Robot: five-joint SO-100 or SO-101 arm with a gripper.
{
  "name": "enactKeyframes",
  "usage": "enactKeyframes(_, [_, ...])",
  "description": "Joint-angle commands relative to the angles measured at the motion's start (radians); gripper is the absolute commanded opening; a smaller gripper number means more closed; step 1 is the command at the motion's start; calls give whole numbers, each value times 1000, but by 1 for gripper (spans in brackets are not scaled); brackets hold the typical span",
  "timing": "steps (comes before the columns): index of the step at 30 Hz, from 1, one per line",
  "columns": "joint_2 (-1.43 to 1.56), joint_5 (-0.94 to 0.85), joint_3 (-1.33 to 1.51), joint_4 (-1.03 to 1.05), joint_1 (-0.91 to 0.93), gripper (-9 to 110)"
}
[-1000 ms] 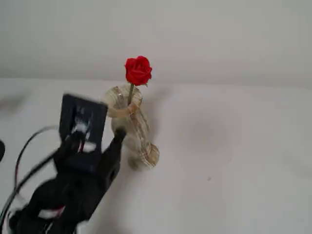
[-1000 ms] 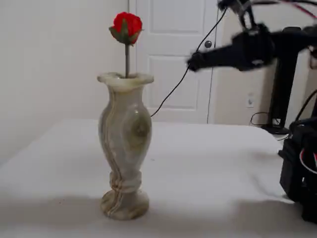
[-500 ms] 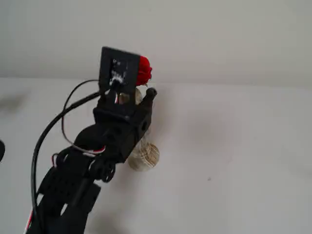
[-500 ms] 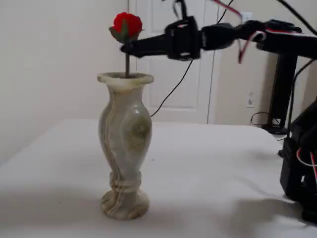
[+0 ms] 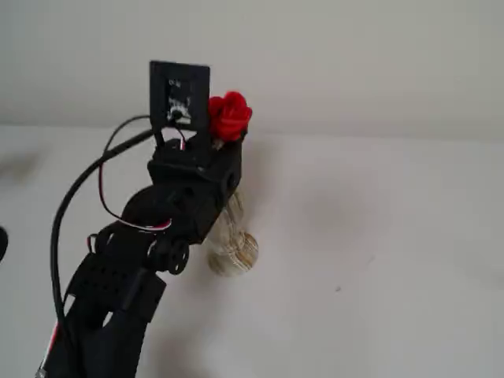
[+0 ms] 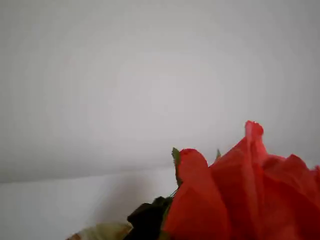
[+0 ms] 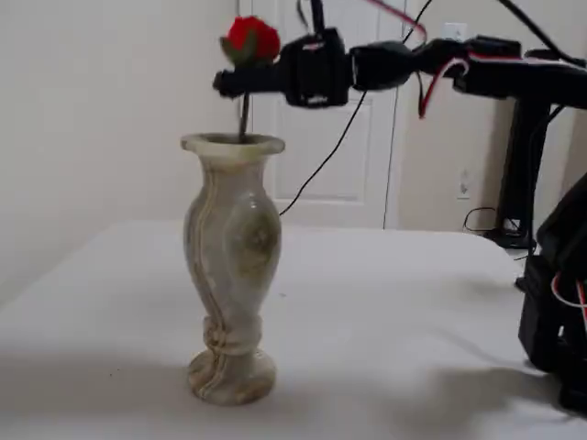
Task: Pick up rose from vase and place it onto the table
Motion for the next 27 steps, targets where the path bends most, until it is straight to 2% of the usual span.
enactKeyframes(1, [100, -100, -144, 31, 44, 0])
enactKeyframes(7, [144, -264, -270, 35, 135, 0])
enactKeyframes(13, [164, -425, -364, 12, 301, 0])
enactKeyframes(20, [110, -558, -459, 121, 509, 0])
enactKeyframes(23, [149, -580, -396, 281, 558, 0])
enactKeyframes(27, [272, -620, -117, 298, 586, 0])
